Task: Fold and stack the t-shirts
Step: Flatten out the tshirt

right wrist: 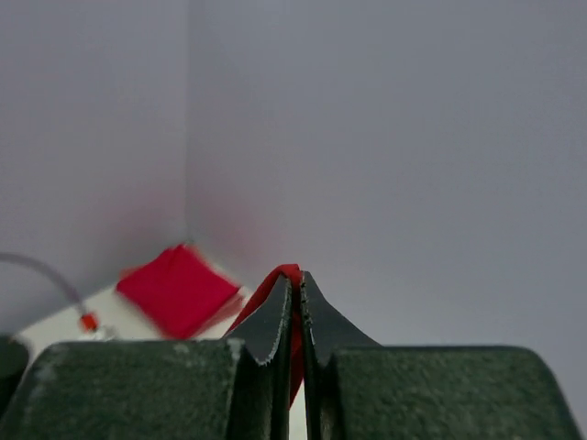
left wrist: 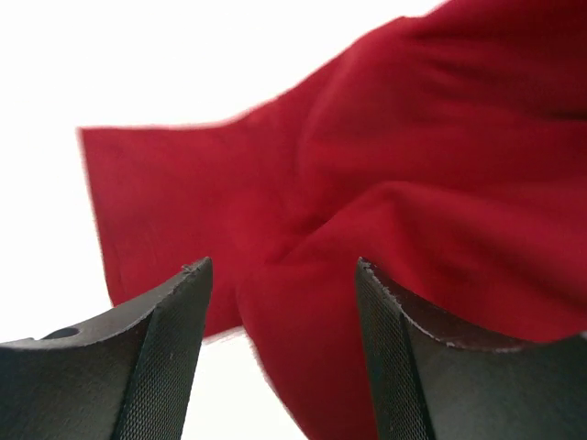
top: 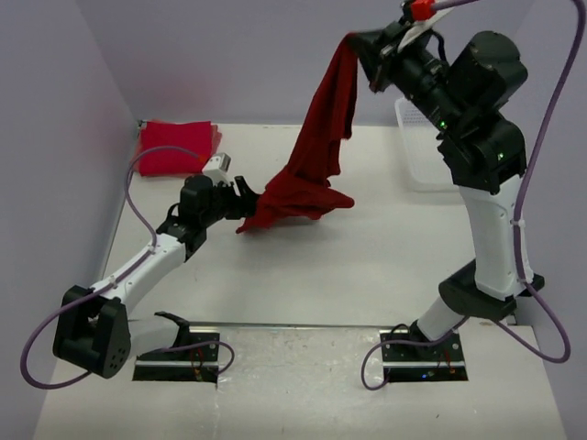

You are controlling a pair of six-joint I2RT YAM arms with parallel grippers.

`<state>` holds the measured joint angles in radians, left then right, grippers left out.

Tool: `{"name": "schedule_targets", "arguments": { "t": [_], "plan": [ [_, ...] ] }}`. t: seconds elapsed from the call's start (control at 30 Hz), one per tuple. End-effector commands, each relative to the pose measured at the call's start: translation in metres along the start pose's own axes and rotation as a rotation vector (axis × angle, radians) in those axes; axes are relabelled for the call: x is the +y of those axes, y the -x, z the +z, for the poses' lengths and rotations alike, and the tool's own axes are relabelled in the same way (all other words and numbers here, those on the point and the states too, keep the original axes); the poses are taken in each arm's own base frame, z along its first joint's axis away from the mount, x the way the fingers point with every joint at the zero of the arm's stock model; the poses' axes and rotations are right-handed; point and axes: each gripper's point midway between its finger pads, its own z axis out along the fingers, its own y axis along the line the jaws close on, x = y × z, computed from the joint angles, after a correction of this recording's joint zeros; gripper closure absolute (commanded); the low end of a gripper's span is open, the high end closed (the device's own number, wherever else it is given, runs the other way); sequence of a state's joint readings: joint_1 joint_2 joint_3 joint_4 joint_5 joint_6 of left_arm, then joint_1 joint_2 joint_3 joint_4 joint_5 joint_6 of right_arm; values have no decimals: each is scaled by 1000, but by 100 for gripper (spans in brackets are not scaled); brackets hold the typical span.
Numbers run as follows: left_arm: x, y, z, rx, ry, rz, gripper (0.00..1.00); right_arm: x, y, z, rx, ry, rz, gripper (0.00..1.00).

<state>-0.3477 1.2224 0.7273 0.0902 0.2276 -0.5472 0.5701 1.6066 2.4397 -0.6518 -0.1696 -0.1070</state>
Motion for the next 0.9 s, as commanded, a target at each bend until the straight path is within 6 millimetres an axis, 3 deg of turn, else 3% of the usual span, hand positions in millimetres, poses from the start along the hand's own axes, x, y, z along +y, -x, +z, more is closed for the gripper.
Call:
{"name": "schedule_targets", "arguments": {
  "t": [0.0,0.03,0.07,0.1,0.13,0.17,0.2,0.27,0.3,0.33,0.37,0.47,0.53,0.57,0.63,0.67,0.7,0.73,0.77,0.83,0.87],
  "plan": [
    [-4,6,-10,-20,-5,36,36,-69,81,-11,-235,-332,-214,100],
    [-6,7,-12,-24,-12,34,36,-78,59,15,-187,-358,-234,100],
    [-10,6,-14,-22,-27,24,36,-78,60,16,-190,-364,-243,100],
    [-15,10,-18,-33,-45,22,36,-64,38,31,-141,-301,-229,100],
    [-18,12,-20,-39,-59,20,37,-50,55,15,-186,-261,-212,100],
    [-23,12,-22,-39,-79,16,37,-33,32,25,-138,-197,-185,100],
    [-29,17,-28,-56,-97,23,37,-4,39,23,-161,-117,-167,100],
    [-39,24,-38,-82,-133,28,37,23,45,14,-160,-46,-151,100],
    [-43,27,-42,-95,-145,33,38,47,46,12,-163,26,-153,100],
    [-46,30,-47,-107,-156,35,38,53,47,11,-166,36,-164,100],
    [-51,36,-54,-132,-169,37,38,53,46,13,-163,33,-193,100],
    [-48,43,-60,-170,-137,39,38,-4,40,24,-130,-190,-254,100],
    [-44,40,-59,-152,-113,40,38,-25,31,22,-75,-270,-256,100],
    [-45,39,-58,-141,-118,41,39,-26,35,17,-77,-283,-254,100],
    [-46,37,-57,-129,-127,38,39,-3,55,-1,-125,-244,-260,100],
    [-45,35,-57,-126,-128,35,39,9,36,6,-84,-219,-284,100],
    [-46,35,-57,-129,-131,36,40,25,70,-18,-191,-193,-268,100],
    [-45,33,-57,-127,-131,37,40,33,71,-22,-197,-169,-273,100],
    [-45,33,-57,-126,-130,34,40,40,86,-31,-239,-127,-258,100],
    [-46,33,-57,-126,-133,33,40,33,94,-37,-251,-153,-280,100],
    [-47,34,-59,-133,-135,33,40,18,93,-38,-237,-237,-297,100]
  ]
}}
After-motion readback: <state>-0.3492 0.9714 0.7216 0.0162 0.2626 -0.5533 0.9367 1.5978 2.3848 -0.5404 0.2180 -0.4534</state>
